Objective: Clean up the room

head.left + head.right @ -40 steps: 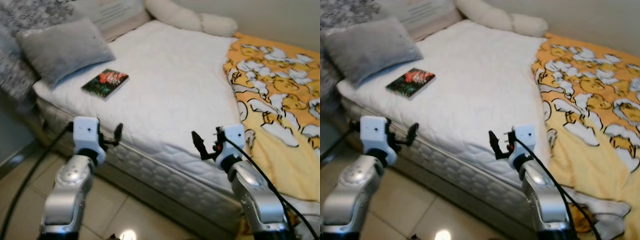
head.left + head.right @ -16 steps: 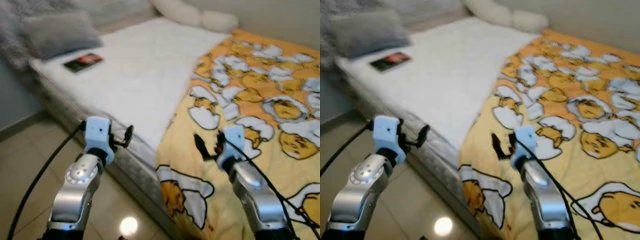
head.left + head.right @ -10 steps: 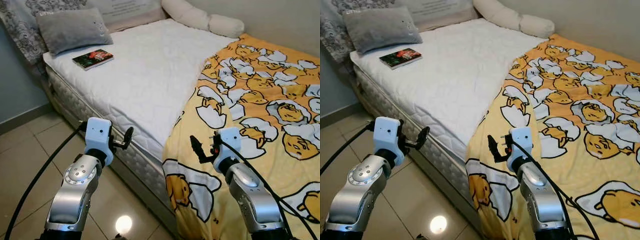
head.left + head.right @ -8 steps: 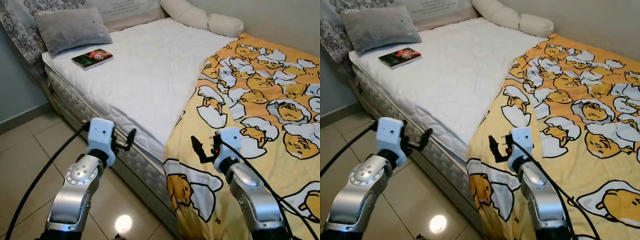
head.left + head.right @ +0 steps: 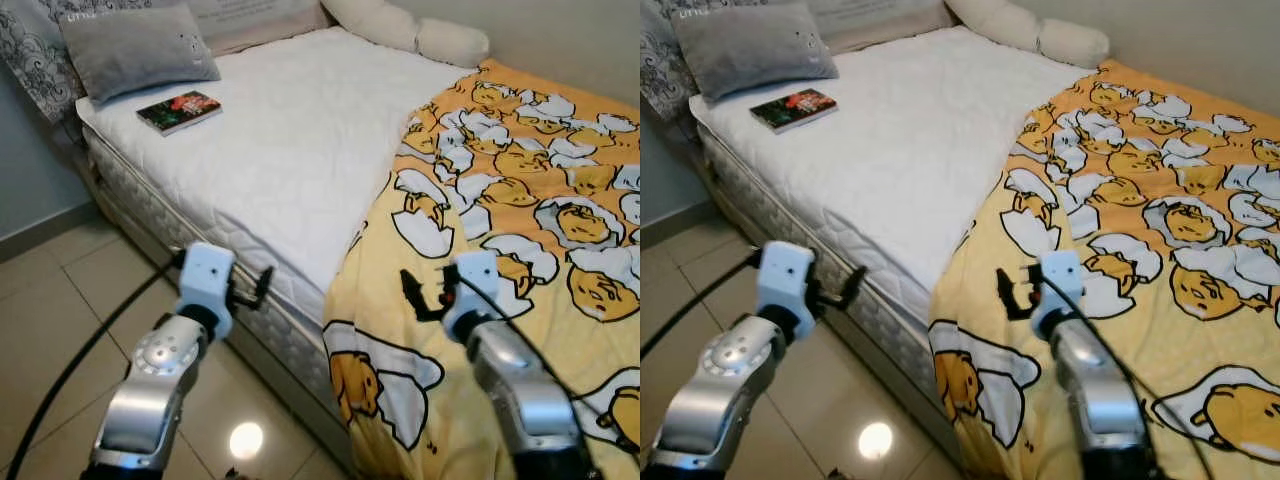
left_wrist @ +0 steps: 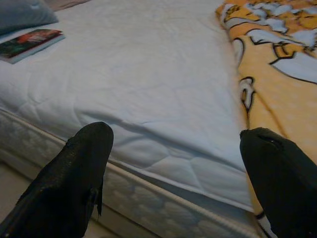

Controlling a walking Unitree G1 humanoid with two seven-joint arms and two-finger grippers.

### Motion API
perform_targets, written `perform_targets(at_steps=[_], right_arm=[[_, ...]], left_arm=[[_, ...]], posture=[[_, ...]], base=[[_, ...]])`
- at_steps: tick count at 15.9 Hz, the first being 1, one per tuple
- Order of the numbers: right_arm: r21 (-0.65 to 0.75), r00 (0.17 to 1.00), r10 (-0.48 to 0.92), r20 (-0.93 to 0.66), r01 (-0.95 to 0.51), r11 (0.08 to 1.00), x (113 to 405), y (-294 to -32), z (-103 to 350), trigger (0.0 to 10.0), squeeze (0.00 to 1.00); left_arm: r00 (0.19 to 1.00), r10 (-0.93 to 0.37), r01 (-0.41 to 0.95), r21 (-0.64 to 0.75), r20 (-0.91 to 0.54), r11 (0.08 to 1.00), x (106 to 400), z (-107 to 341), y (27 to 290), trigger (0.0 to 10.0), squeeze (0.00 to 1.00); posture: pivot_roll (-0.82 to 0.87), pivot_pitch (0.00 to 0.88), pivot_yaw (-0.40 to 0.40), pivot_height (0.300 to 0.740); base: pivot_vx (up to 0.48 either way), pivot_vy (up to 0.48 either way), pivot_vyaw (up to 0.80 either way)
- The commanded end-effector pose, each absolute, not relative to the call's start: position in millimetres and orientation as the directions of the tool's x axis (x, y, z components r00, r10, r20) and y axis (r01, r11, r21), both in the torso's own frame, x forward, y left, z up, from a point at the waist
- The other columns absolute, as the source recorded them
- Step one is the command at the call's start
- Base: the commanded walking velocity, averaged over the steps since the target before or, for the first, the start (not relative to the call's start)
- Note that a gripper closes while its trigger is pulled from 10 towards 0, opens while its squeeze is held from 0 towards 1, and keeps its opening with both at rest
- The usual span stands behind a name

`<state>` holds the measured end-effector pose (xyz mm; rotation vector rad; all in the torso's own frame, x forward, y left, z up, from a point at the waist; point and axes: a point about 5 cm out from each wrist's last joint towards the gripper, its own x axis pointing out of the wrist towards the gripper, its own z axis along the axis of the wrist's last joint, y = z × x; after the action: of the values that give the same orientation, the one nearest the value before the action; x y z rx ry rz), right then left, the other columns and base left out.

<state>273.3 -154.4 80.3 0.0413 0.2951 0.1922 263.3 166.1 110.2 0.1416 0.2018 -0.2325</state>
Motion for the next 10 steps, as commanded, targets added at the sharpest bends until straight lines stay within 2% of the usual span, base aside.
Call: perform_targets(at_steps=[1, 2, 3, 4, 8, 9, 10], right_arm=[[0.084, 0.938, 0.183, -0.294, -0.165, 0.983, 269.6, -156.6, 78.4, 10.0, 0.0], [0.101, 0.937, 0.191, -0.292, -0.168, 0.981, 268.1, -153.5, 78.0, 10.0, 0.0], [0.106, 0.936, 0.193, -0.294, -0.169, 0.98, 266.7, -152.0, 77.3, 10.0, 0.0], [0.112, 0.935, 0.189, -0.301, -0.162, 0.98, 265.3, -151.2, 76.1, 10.0, 0.0], [0.124, 0.941, 0.168, -0.294, -0.137, 0.983, 267.4, -153.4, 78.5, 10.0, 0.0], [0.119, 0.943, 0.162, -0.291, -0.132, 0.984, 268.1, -154.3, 79.0, 10.0, 0.0], [0.104, 0.945, 0.157, -0.287, -0.133, 0.986, 269.4, -155.1, 79.9, 10.0, 0.0]], left_arm=[[0.961, -0.208, 0.235, 0.141, -0.183, 0.962, 264.6, 117.7, 165.5, 10.0, 0.0], [0.963, -0.197, 0.226, 0.157, -0.183, 0.961, 264.9, 117.8, 165.8, 10.0, 0.0], [0.966, -0.188, 0.222, 0.195, -0.179, 0.955, 265.0, 118.5, 166.6, 10.0, 0.0], [0.968, -0.179, 0.217, 0.227, -0.177, 0.949, 264.9, 118.9, 167.7, 10.0, 0.0], [0.97, -0.178, 0.211, 0.201, -0.168, 0.957, 267.6, 121.7, 169.4, 10.0, 0.0], [0.971, -0.176, 0.205, 0.186, -0.162, 0.961, 268.6, 122.6, 169.3, 10.0, 0.0], [0.971, -0.179, 0.206, 0.174, -0.158, 0.963, 269.6, 124.2, 168.1, 10.0, 0.0]], posture=[[-0.12, 0.0, -0.048, 0.74], [-0.12, 0.0, -0.049, 0.74], [-0.11, 0.0, -0.054, 0.74], [-0.11, 0.0, -0.051, 0.74], [-0.11, 0.0, -0.033, 0.74], [-0.12, 0.0, -0.028, 0.74], [-0.11, 0.0, -0.024, 0.74]], base=[[0.0, 0.48, -0.78], [0.0, 0.48, -0.78], [0.0, 0.0, -0.78], [0.0, -0.48, -0.78], [0.0, -0.48, -0.78], [0.0, 0.0, -0.78], [0.0, 0.0, 0.0]])
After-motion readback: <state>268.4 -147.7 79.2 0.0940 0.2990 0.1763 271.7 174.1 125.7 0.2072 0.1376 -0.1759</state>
